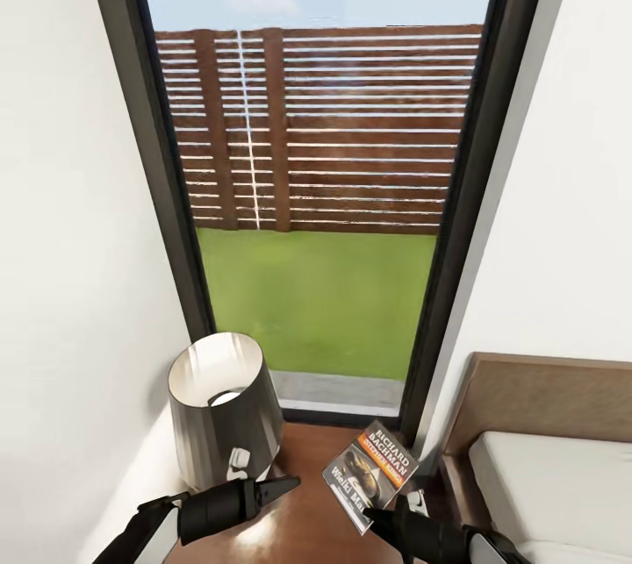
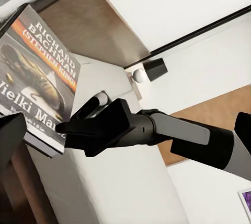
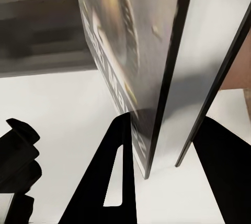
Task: In the bedroom, move the book from the bed onto either nightstand, and place the two sandals side by side next to the bed.
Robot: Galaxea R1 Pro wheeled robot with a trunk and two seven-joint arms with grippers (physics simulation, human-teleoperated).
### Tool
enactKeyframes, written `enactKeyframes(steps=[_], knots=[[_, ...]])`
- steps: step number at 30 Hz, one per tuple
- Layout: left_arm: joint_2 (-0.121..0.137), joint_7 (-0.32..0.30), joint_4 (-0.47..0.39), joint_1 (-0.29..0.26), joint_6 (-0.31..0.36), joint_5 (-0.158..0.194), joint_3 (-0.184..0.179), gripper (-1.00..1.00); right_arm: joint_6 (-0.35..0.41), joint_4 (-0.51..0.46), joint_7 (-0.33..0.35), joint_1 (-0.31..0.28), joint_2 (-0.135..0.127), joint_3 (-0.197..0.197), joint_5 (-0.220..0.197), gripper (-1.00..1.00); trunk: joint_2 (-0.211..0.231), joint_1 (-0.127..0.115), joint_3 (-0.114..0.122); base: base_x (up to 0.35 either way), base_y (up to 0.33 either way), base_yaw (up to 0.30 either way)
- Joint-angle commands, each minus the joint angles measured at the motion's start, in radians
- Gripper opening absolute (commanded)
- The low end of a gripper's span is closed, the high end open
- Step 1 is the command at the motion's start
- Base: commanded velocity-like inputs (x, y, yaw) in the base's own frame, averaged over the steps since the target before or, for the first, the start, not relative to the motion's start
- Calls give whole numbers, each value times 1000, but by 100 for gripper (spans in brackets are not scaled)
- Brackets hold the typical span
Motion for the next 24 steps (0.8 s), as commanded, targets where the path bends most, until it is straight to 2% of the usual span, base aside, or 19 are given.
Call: enactKeyframes(steps=[1,6,24], knots=[[1,1,0,-1,9,10,-4,100,6,-1,0,-1,5,4,-7,-100,-8,4,-4,0,0,0],[1,0,0,-1,9,10,-4,100,6,-3,2,-1,17,5,-4,-100,-43,23,-20,0,0,0],[1,0,0,-1,9,10,-4,100,6,-3,2,-1,23,5,-4,-100,-169,92,-77,0,0,0]])
